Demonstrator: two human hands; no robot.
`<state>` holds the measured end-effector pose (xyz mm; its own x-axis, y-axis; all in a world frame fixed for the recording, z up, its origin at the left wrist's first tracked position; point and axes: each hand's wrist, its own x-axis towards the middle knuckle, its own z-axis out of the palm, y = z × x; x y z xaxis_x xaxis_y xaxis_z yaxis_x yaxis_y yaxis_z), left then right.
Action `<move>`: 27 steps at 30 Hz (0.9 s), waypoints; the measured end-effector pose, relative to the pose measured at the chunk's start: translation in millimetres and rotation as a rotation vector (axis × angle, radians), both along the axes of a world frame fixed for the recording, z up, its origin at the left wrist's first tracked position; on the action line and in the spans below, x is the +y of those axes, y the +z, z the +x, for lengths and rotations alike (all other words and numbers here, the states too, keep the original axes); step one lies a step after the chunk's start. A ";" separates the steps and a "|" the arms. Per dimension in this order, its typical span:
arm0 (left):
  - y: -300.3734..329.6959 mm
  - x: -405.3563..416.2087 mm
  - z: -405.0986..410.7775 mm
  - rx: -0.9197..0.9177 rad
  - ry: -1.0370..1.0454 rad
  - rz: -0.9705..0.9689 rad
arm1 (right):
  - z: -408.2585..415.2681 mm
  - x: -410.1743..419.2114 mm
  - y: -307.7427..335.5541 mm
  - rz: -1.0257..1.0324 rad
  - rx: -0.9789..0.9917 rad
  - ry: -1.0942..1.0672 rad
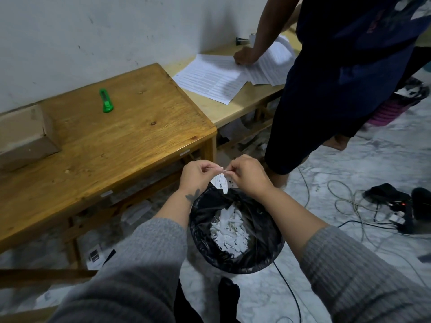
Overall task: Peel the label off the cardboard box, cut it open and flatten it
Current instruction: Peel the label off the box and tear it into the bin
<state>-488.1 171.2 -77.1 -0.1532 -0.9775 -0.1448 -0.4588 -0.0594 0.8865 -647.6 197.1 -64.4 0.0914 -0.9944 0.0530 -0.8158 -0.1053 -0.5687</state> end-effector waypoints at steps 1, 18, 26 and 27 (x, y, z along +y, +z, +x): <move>-2.7 0.5 2.3 0.004 0.061 0.015 | 0.3 1.7 -1.4 0.012 -0.021 -0.030; -53.3 37.2 -27.9 0.149 0.062 0.111 | -19.7 35.8 -41.8 0.281 -0.370 -0.284; -85.9 42.9 -33.5 -0.055 -0.074 0.307 | -33.1 42.0 -79.4 0.451 -0.170 -0.275; -86.9 43.5 -32.7 -0.077 -0.088 0.307 | -33.9 42.1 -82.3 0.480 -0.150 -0.268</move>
<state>-520.8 214.7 -163.9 -0.2128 -0.8700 -0.4448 -0.5389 -0.2752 0.7961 -681.5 239.2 -146.7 -0.1414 -0.8977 -0.4173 -0.6851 0.3930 -0.6134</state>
